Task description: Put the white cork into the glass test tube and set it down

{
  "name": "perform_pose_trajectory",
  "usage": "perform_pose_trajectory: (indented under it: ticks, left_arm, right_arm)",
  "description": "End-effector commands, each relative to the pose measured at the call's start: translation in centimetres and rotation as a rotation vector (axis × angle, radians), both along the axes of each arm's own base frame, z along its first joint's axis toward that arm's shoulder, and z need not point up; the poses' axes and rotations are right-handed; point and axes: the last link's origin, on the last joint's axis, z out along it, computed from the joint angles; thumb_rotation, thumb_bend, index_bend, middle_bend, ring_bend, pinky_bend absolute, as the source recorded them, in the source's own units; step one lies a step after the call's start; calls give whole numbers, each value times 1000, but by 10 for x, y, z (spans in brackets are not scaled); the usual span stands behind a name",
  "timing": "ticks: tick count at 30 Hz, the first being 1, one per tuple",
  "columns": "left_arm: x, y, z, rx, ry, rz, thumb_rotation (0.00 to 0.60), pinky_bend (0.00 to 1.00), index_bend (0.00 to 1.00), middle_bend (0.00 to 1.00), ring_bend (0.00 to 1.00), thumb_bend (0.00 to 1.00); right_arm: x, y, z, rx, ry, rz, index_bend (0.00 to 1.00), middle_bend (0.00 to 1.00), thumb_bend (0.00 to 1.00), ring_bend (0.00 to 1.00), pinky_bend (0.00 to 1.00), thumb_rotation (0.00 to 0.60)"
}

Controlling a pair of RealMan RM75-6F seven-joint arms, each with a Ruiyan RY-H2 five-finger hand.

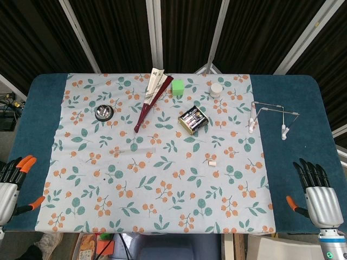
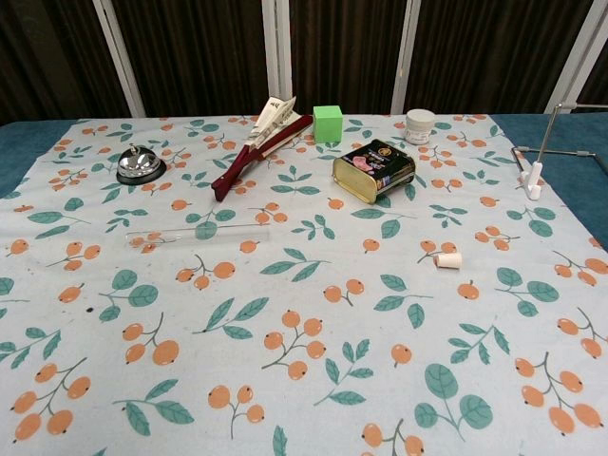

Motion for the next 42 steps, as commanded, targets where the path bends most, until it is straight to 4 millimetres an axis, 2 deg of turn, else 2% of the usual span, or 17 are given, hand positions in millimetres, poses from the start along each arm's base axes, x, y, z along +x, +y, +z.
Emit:
perform_pose_trajectory:
  ticks: [1,16,22,25,31,37,42]
  left_arm:
    - [0,0,0,0,-1,1,600,0,52,6,0,165]
    - [0,0,-1,-7,-1,16,600,0,52,2,0,165]
    - [9,12,-5,-24,3,9,600,0,51,0,0,165]
    - [23,27,-7,-37,13,-10,600,0,59,2,0,165]
    - [55,71,-19,-105,74,-20,600,0,126,54,0,166]
    - [88,114,-44,-174,188,-36,600,0,243,254,10,215]
    - [106,138,-74,-207,216,-29,600,0,273,312,11,269]
  right_arm:
    - [1,0,0,-3,1,8,0,0,301,0,0,600]
    - [5,-1,-2,-21,-11,26,0,0,301,0,0,600]
    - [5,-1,-2,-16,-27,23,0,0,301,0,0,600]
    - [5,-2,-4,-10,-34,24,0,0,300,0,0,600]
    - [5,-4,-5,-7,-50,23,0,0,301,0,0,600]
    - [4,-6,-5,-4,-62,19,0,0,301,0,0,600]
    - [3,-7,-5,-7,-70,13,0,0,301,0,0,600]
